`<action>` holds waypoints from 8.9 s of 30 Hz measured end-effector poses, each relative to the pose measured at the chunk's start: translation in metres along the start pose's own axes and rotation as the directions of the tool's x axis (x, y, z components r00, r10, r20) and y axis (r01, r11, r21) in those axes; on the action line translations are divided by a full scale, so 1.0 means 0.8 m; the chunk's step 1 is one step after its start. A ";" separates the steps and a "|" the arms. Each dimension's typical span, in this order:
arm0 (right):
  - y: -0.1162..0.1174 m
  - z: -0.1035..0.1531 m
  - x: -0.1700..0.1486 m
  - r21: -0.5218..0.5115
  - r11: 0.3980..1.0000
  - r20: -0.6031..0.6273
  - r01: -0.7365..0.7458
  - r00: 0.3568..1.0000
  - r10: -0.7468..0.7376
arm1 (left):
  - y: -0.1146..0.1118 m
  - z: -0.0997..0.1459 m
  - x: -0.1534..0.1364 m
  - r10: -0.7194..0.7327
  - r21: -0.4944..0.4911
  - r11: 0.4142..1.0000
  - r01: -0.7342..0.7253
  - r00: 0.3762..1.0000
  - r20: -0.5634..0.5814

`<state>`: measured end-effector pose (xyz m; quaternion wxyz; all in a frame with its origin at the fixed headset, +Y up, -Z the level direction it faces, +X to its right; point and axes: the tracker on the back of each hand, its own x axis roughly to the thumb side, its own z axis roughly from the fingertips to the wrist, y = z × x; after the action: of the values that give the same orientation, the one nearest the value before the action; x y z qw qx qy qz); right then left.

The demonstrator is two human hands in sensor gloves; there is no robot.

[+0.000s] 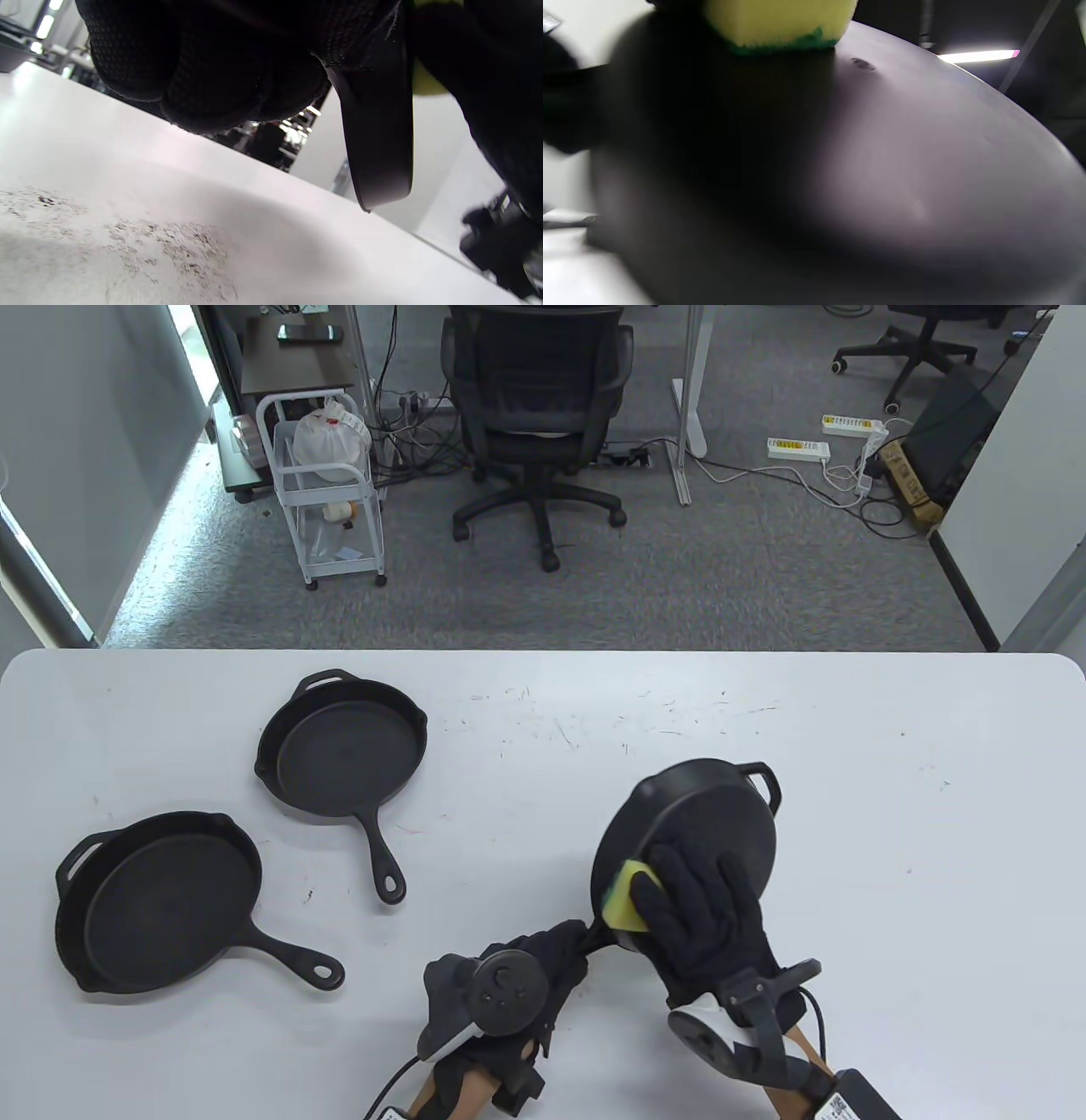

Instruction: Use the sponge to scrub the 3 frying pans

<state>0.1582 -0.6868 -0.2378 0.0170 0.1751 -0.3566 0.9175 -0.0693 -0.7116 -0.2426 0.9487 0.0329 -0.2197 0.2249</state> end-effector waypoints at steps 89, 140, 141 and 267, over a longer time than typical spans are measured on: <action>0.049 0.016 -0.106 0.448 0.868 -0.347 0.215 0.937 -0.053 | -0.022 -0.118 -0.060 -0.090 -0.032 0.995 0.089 0.790 -0.607; 0.041 0.012 -0.113 0.432 0.875 -0.352 0.219 0.934 -0.060 | 0.048 -0.106 -0.247 -0.341 -0.313 0.940 0.136 0.315 -0.886; 0.042 0.012 -0.112 0.434 0.874 -0.351 0.218 0.935 -0.059 | 0.047 -0.104 -0.254 -0.334 -0.307 0.942 0.133 0.311 -0.890; 0.041 0.002 -0.061 0.432 0.889 -0.203 -0.151 0.944 0.259 | -0.017 -0.016 0.004 -0.099 -0.013 0.995 0.099 0.995 -0.026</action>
<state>0.1996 -0.7073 -0.2743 -0.0720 0.0166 -0.1674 0.9831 -0.0557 -0.7205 -0.2523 0.9617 0.0354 -0.2064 0.1769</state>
